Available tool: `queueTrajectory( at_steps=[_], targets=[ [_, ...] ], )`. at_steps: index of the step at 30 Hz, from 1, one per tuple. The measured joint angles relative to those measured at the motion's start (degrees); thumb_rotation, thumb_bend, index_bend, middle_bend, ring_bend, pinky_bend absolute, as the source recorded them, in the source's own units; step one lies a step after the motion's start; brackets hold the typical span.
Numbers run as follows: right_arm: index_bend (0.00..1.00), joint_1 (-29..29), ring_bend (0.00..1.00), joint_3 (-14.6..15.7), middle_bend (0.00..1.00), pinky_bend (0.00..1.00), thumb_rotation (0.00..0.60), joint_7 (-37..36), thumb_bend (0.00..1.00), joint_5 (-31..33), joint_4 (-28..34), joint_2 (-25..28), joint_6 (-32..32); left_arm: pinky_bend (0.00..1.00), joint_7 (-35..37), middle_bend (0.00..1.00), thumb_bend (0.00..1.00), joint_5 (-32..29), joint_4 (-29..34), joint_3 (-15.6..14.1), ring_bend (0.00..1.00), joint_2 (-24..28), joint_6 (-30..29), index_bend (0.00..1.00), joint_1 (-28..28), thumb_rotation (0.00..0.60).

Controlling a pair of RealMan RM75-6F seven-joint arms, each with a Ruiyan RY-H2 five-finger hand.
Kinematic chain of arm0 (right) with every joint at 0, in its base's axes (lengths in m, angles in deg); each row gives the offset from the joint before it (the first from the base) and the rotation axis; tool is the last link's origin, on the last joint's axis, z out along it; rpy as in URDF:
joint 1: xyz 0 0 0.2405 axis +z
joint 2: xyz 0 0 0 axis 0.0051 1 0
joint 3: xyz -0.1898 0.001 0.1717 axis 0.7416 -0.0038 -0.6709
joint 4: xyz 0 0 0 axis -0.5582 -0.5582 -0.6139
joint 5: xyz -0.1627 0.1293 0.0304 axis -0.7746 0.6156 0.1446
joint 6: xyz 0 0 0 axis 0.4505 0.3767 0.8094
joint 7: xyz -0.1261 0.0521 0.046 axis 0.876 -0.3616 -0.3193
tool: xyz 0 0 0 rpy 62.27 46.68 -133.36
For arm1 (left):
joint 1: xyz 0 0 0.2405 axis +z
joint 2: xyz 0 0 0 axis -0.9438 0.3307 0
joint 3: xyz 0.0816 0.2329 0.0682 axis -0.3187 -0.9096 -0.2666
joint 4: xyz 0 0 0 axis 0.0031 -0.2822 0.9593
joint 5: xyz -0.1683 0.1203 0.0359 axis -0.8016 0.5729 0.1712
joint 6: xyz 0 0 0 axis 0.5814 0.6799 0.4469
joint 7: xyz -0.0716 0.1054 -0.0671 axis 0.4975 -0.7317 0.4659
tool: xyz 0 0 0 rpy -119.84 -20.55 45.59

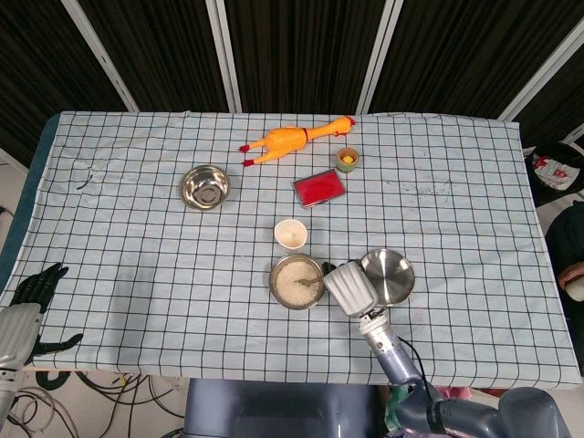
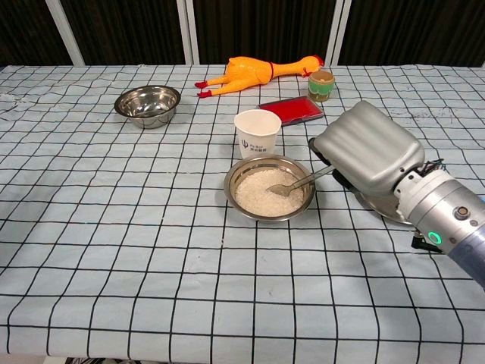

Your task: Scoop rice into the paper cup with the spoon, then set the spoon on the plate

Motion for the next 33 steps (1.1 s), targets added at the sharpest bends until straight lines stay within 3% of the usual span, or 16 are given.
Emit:
queueTrajectory(
  at_steps=[16, 33],
  targets=[
    [0.65, -2.45, 1.0, -4.46, 1.0, 1.0, 0.6, 6.27, 0.49, 12.86, 13.8, 2.62, -4.11, 0.0, -0.12, 0.0, 0.01, -0.1, 0.08, -0.02, 0.0, 0.01, 0.08, 0.0, -0.02, 0.6],
    [0.66, -1.43, 1.0, -6.07, 1.0, 1.0, 0.6, 10.82, 0.49, 17.85, 18.58, 3.15, -3.89, 0.0, 0.26, 0.0, 0.01, -0.2, 0.19, -0.02, 0.0, 0.1, 0.25, 0.0, -0.08, 0.6]
  ],
)
